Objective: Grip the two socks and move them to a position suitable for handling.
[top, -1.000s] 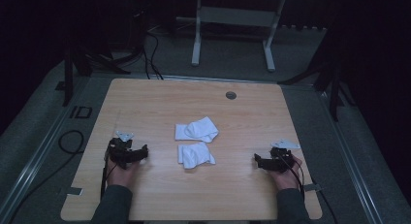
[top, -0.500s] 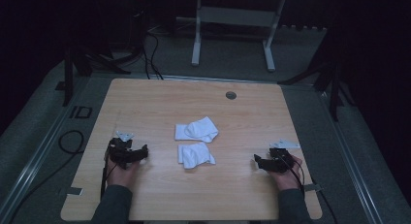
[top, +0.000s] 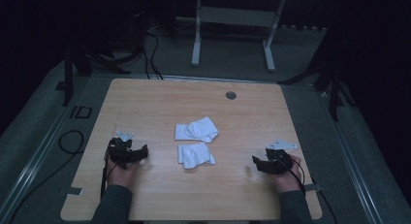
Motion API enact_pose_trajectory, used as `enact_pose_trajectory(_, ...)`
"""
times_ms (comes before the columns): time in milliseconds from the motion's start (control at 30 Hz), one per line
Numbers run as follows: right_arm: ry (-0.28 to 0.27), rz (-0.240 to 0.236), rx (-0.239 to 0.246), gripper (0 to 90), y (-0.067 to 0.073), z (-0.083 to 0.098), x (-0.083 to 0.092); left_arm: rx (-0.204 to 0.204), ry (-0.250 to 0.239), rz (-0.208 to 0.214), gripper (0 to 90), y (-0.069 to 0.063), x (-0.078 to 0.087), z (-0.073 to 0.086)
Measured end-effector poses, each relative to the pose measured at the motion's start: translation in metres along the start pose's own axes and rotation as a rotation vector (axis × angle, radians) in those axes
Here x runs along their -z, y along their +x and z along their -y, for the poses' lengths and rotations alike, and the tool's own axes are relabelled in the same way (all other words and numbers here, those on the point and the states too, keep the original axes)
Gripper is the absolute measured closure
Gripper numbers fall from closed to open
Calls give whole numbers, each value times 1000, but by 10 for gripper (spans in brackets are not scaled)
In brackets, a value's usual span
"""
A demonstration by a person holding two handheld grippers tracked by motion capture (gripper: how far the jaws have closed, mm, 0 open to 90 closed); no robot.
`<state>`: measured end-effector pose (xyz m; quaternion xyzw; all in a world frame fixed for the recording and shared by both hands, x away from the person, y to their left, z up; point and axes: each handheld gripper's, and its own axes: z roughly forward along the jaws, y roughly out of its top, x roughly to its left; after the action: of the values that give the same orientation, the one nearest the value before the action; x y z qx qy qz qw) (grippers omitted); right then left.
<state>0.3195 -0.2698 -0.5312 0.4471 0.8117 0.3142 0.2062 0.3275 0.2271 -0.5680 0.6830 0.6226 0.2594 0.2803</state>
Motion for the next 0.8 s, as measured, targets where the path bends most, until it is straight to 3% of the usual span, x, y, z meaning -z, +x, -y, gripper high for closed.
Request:
enact_pose_trajectory(300,-5,-58,50,538,13,-10,11,-1,1,0,142,0,0,0)
enact_pose_trajectory(367,-13,-73,85,592,21,-17,16,-2,0,1,141,0,0,0)
enact_pose_trajectory(800,-24,-107,189,834,43,-38,24,-1,0,2,141,0,0,0)
